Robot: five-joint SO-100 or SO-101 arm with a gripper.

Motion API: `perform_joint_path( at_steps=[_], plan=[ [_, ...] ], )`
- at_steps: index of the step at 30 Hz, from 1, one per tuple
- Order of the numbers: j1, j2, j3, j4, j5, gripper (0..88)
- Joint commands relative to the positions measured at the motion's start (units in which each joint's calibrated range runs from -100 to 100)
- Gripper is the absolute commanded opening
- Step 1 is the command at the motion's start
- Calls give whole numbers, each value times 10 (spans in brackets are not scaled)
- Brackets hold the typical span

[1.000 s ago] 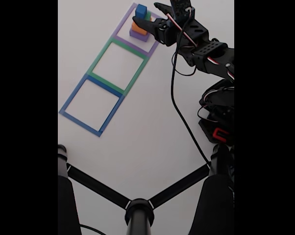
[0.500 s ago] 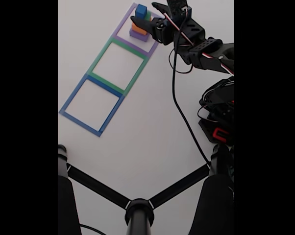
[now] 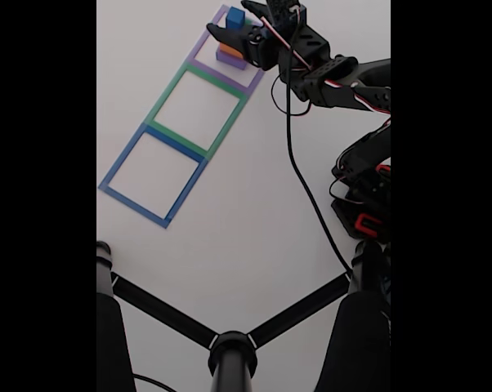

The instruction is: Tower of hanoi

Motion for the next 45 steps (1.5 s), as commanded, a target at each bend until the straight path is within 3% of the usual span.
perform_joint_path(
  at_steps=[1, 45],
  plan=[
    [-4, -3, -31, -17, 6, 272],
    [1, -4, 11, -19, 6, 222]
  ],
)
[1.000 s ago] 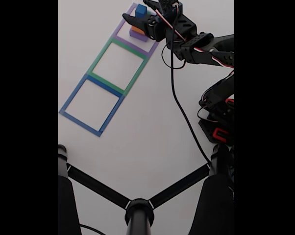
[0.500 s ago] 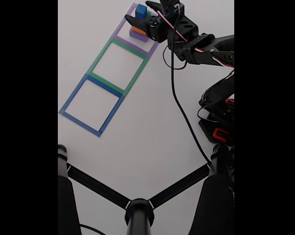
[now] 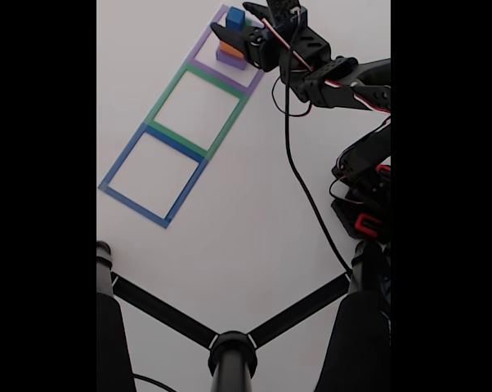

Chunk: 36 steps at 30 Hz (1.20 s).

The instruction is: Tower of hanoi

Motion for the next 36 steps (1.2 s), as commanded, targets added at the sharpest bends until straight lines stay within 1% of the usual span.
perform_joint_path(
  at_steps=[1, 23, 26, 36],
  plan=[
    [-5, -6, 1, -14, 4, 220],
    [-19, -5, 2, -14, 4, 190],
    [-19, -5, 2, -14, 4, 177],
    [-21, -5, 2, -14, 4, 91]
  ],
)
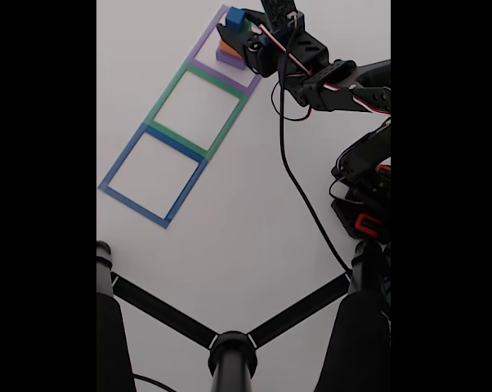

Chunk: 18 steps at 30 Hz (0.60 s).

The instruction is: Tower of hanoi

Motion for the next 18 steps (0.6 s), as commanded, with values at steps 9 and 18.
perform_joint_path(
  at_steps=[9, 18],
  plan=[
    [-7, -5, -10, -13, 4, 41],
    [-8, -51, -11, 39, 4, 26]
  ],
)
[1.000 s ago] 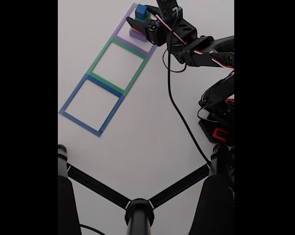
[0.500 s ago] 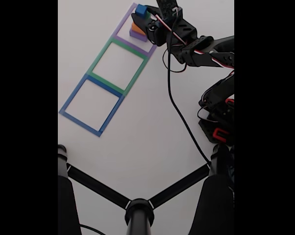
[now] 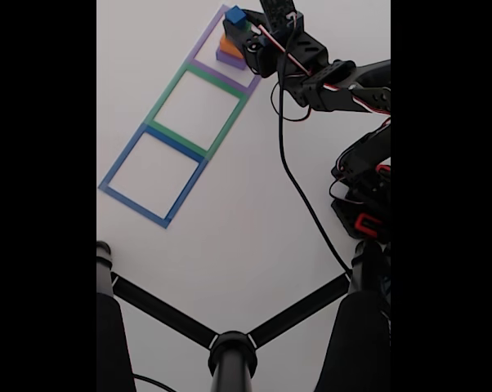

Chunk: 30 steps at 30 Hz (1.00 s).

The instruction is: Tower of hanoi

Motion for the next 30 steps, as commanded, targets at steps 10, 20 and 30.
perform_joint_path(
  at_steps=[10, 20, 30],
  plan=[
    [-24, -282, -160, 497, 4, 22],
    [-49, -316, -557, 1042, 4, 22],
    [-85, -317, -725, 1217, 4, 21]
  ],
)
